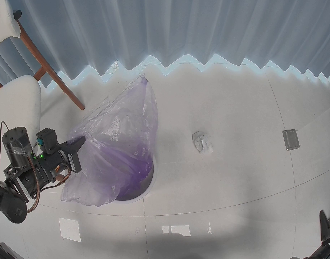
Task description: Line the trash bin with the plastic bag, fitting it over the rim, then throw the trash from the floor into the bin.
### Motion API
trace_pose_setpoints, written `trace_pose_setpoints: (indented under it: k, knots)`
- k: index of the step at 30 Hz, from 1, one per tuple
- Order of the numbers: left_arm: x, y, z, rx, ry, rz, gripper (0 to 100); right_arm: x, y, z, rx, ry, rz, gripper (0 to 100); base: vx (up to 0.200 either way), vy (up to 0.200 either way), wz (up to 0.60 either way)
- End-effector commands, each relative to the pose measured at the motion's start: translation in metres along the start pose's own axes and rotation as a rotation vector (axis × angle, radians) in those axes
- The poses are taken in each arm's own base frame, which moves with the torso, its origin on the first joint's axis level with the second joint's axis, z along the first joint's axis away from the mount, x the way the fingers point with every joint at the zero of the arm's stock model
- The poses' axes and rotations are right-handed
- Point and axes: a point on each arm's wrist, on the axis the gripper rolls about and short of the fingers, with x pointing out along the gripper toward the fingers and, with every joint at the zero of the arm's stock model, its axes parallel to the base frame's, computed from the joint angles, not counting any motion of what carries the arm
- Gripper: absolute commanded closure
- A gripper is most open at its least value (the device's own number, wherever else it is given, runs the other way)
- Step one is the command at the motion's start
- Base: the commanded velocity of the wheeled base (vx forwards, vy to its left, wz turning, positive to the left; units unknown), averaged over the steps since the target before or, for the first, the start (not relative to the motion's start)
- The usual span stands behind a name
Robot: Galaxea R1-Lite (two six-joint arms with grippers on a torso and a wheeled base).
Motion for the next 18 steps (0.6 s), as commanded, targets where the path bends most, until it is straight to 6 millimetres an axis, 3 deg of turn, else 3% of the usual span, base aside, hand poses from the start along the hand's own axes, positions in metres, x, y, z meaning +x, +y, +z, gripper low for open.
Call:
trace_pose_setpoints:
  k: [1, 3, 7, 11, 14, 18]
  knots:
    - [-0.001, 0.000, 0.009, 0.004, -0.036, 0.007, 100, 0.004, 0.000, 0.031, 0.040, -0.130, 0.007, 0, 0.000, 0.000, 0.00]
    - [-0.001, 0.000, 0.009, 0.004, -0.036, 0.007, 100, 0.004, 0.000, 0.031, 0.040, -0.130, 0.007, 0, 0.000, 0.000, 0.00]
    - [-0.008, -0.004, 0.020, 0.004, -0.087, 0.000, 100, 0.027, 0.000, 0.038, 0.072, 0.038, 0.178, 0, 0.000, 0.000, 0.00]
    - [-0.007, -0.003, 0.022, -0.007, -0.094, -0.003, 100, 0.038, 0.003, 0.046, 0.127, 0.097, 0.259, 0, 0.000, 0.000, 0.00]
    - [-0.007, -0.005, 0.019, -0.012, -0.082, -0.019, 100, 0.064, 0.011, 0.071, 0.244, 0.187, 0.320, 0, 0.000, 0.000, 0.00]
    - [-0.009, -0.004, 0.018, -0.011, -0.076, -0.031, 100, 0.088, 0.019, 0.085, 0.290, 0.255, 0.344, 0, 0.000, 0.000, 0.00]
